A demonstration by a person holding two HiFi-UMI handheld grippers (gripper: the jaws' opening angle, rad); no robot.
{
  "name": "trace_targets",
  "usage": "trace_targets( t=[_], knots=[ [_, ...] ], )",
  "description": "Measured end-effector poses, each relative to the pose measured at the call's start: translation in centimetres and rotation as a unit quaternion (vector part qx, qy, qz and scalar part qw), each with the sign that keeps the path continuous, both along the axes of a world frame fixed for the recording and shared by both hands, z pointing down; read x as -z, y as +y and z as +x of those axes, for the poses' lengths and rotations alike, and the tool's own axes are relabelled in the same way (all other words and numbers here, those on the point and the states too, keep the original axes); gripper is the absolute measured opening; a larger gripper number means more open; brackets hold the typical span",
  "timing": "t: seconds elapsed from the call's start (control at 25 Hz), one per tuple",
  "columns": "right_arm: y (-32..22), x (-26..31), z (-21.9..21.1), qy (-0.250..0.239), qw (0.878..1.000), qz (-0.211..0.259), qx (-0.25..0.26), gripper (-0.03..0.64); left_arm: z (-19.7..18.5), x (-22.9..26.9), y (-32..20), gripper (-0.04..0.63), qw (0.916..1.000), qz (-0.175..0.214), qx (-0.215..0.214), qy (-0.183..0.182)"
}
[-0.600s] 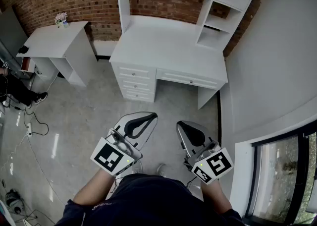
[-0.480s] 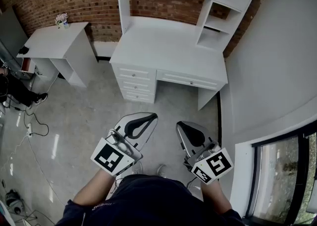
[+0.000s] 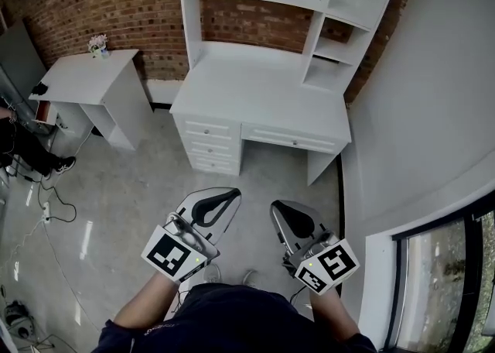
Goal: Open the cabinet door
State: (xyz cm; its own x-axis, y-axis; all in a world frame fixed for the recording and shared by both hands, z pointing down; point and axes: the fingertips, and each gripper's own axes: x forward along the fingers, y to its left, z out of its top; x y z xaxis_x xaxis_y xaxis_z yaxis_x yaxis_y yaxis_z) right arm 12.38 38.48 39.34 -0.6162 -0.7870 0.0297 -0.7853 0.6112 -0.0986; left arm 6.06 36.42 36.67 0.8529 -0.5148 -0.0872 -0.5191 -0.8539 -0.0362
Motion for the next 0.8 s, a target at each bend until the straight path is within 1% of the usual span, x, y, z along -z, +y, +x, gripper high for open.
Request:
trace_targets(
  t=[0.12,0.28,0.4,0.8],
  knots=[
    [0.7,0.1,1.1,-0.002,1.0,0.003,0.008,0.026,0.9,-0.5,0.7,0.009,0.9999,-0.001,0.006,-0.015],
    [1.9,0.0,2.6,-0.003,1.0,0.006,0.025,0.026,2.6,0.0,2.0,0.009,0.9998,0.008,0.02,-0.005],
    [2.5,-0.4,3.8,-0.005,0.999,0.004,0.037,0.026,3.7,-0.3,2.8,0.009,0.9995,0.008,0.031,-0.007],
    [1.8,-0.8,5.6,-0.015,0.998,0.003,0.065,0.026,4.6,-1.1,2.5,0.009,0.9974,-0.002,0.069,-0.022]
  ],
)
